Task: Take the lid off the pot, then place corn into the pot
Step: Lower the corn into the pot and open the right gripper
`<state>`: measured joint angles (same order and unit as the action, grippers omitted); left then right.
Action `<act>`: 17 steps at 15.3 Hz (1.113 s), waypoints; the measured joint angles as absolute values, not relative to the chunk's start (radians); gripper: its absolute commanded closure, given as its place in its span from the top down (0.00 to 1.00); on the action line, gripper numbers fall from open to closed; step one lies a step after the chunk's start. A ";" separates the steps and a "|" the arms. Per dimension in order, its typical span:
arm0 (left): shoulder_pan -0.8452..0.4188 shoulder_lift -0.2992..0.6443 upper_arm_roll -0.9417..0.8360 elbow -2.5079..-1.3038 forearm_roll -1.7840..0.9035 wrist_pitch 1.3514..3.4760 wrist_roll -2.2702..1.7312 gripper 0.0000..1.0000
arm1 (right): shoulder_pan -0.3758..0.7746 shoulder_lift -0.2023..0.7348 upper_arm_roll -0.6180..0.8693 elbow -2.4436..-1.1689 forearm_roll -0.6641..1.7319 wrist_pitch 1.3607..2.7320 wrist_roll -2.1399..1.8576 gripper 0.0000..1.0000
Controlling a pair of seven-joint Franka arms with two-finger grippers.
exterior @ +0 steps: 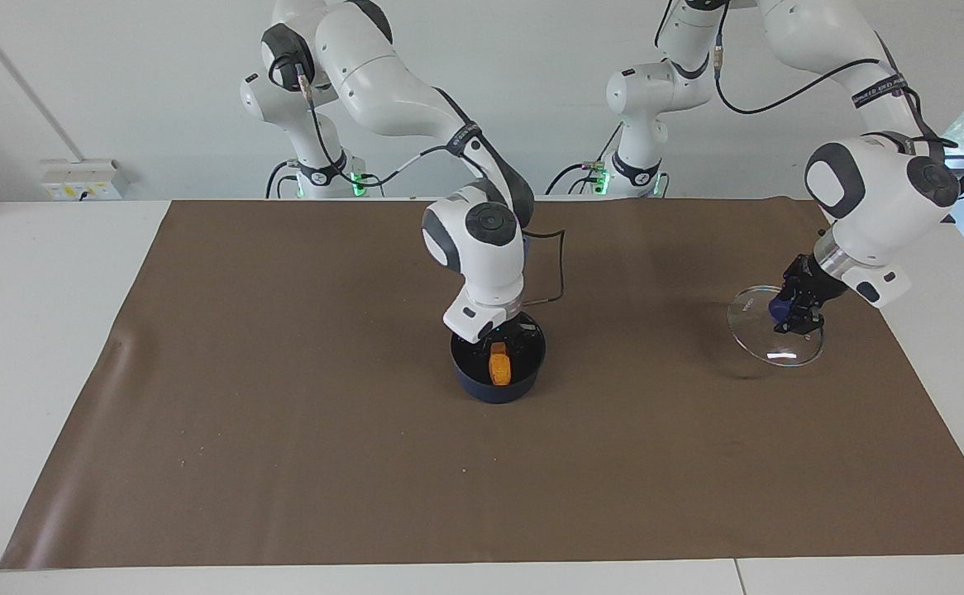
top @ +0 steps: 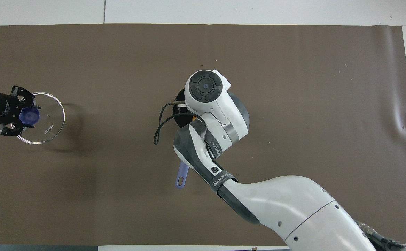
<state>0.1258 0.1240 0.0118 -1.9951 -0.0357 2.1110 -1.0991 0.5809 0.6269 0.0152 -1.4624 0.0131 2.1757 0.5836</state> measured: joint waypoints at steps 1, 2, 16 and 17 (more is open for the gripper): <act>0.131 0.115 0.014 -2.042 -0.036 2.172 -1.118 0.02 | 0.581 0.629 0.015 -1.463 0.013 2.176 0.584 0.82; 0.133 0.110 0.014 -2.080 -0.036 2.218 -1.139 0.02 | 0.581 0.629 0.015 -1.463 0.013 2.176 0.584 1.00; 0.132 0.124 0.002 -2.181 -0.036 2.329 -1.363 0.04 | 0.407 0.568 -0.003 -1.139 0.005 1.705 0.425 1.00; 0.132 0.128 0.002 -2.182 -0.036 2.332 -1.363 0.25 | 0.357 0.538 -0.004 -1.131 0.005 1.663 0.374 1.00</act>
<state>0.1321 0.1278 0.0018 -2.1817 -0.0358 2.3318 -1.3626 0.3568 0.5378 -0.0037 -1.1311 0.0052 1.6626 0.3738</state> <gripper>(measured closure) 0.392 0.000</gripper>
